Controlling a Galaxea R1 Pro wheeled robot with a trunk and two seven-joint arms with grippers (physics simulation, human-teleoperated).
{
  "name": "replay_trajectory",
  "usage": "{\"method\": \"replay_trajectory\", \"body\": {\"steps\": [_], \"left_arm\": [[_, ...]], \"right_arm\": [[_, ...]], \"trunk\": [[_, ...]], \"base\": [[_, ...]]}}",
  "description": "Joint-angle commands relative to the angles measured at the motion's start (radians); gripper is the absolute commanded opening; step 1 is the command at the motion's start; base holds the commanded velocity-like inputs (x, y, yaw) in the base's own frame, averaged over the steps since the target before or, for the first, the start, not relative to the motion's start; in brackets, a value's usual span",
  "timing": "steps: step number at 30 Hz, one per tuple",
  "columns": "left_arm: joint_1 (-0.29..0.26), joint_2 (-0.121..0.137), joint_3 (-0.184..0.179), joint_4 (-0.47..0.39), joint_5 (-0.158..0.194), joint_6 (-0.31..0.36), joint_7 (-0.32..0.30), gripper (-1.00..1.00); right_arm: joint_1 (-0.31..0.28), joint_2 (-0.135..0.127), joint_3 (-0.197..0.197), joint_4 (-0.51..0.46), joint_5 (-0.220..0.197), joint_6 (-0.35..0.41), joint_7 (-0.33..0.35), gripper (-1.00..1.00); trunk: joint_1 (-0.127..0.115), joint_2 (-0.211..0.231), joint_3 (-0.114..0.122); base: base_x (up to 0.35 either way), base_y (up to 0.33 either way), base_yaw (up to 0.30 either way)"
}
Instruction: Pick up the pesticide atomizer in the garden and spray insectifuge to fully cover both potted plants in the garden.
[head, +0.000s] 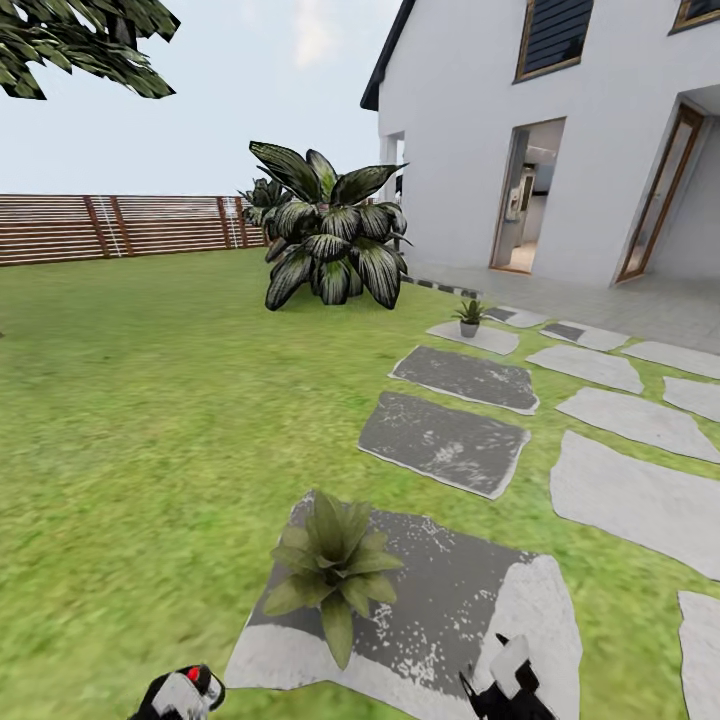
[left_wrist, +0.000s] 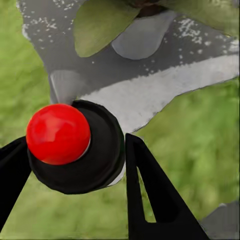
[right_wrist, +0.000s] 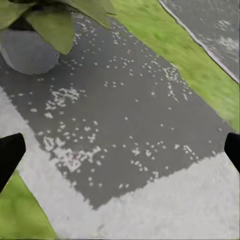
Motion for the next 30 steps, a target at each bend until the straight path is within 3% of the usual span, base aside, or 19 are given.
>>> {"method": "replay_trajectory", "body": {"steps": [1, 2, 4, 5, 6, 8, 10, 12, 14, 17, 22, 28, 29, 30], "left_arm": [[-0.024, 0.007, 0.002, -0.002, -0.053, 0.031, -0.057, -1.00], [-0.064, 0.014, 0.002, -0.005, -0.149, 0.068, -0.146, -1.00], [-0.108, 0.016, 0.001, -0.005, -0.225, 0.086, -0.226, -1.00], [-0.119, 0.016, 0.001, -0.006, -0.240, 0.090, -0.248, -1.00], [-0.161, 0.013, 0.001, -0.007, -0.282, 0.120, -0.339, -1.00], [-0.218, 0.009, 0.000, -0.010, -0.325, 0.166, -0.464, -1.00], [-0.244, 0.007, 0.000, -0.010, -0.347, 0.183, -0.512, -1.00], [-0.266, 0.004, 0.000, -0.011, -0.370, 0.193, -0.546, -1.00], [-0.280, -0.017, -0.002, -0.030, -0.420, 0.201, -0.584, -1.00], [-0.283, -0.027, -0.003, -0.040, -0.448, 0.205, -0.596, -1.00], [-0.284, -0.043, -0.004, -0.046, -0.465, 0.206, -0.599, -1.00], [-0.283, -0.076, -0.003, -0.046, -0.538, 0.208, -0.599, -1.00], [-0.283, -0.084, -0.003, -0.046, -0.550, 0.209, -0.599, -1.00], [-0.284, -0.096, -0.003, -0.046, -0.566, 0.210, -0.598, -1.00]], "right_arm": [[-0.001, -0.001, 0.012, -0.025, 0.024, 0.031, 0.055, 1.00], [-0.003, -0.001, 0.018, -0.074, 0.065, 0.082, 0.191, 1.00], [-0.006, 0.000, 0.022, -0.115, 0.084, 0.113, 0.323, 1.00], [-0.008, 0.000, 0.022, -0.124, 0.086, 0.119, 0.351, 1.00], [-0.026, 0.008, 0.024, -0.150, 0.091, 0.141, 0.435, 1.00], [-0.063, 0.029, 0.026, -0.172, 0.096, 0.167, 0.547, 1.00], [-0.086, 0.046, 0.027, -0.180, 0.104, 0.177, 0.599, 1.00], [-0.112, 0.066, 0.027, -0.185, 0.132, 0.187, 0.634, 1.00], [-0.135, 0.114, 0.026, -0.187, 0.211, 0.221, 0.653, 1.00], [-0.140, 0.142, 0.026, -0.189, 0.252, 0.236, 0.657, 1.00], [-0.143, 0.154, 0.026, -0.213, 0.264, 0.240, 0.659, 1.00], [-0.143, 0.176, 0.028, -0.223, 0.267, 0.241, 0.682, 1.00], [-0.143, 0.182, 0.028, -0.223, 0.268, 0.241, 0.686, -1.00], [-0.143, 0.187, 0.029, -0.224, 0.268, 0.241, 0.690, -1.00]], "trunk": [[0.000, 0.000, -0.001], [0.000, 0.000, -0.001], [0.000, 0.000, -0.001], [0.000, 0.000, -0.001], [0.000, 0.000, -0.001], [0.000, 0.000, -0.001], [0.000, 0.000, -0.001], [0.000, 0.000, -0.001], [0.000, 0.000, -0.001], [0.000, 0.000, -0.001], [0.000, 0.000, -0.001], [0.000, 0.000, -0.001], [0.000, 0.000, -0.001], [0.000, 0.000, -0.001]], "base": [[0.000, 0.000, 0.000], [0.000, 0.000, 0.000], [0.000, 0.000, 0.000], [0.000, 0.000, 0.000], [0.000, 0.000, 0.000], [0.000, 0.000, 0.000], [0.000, 0.000, 0.000], [0.000, 0.000, 0.000], [0.000, 0.000, 0.000], [0.000, 0.000, 0.000], [0.000, 0.000, 0.000], [0.000, 0.000, 0.000], [0.000, 0.000, 0.000], [0.000, 0.000, 0.000]]}}
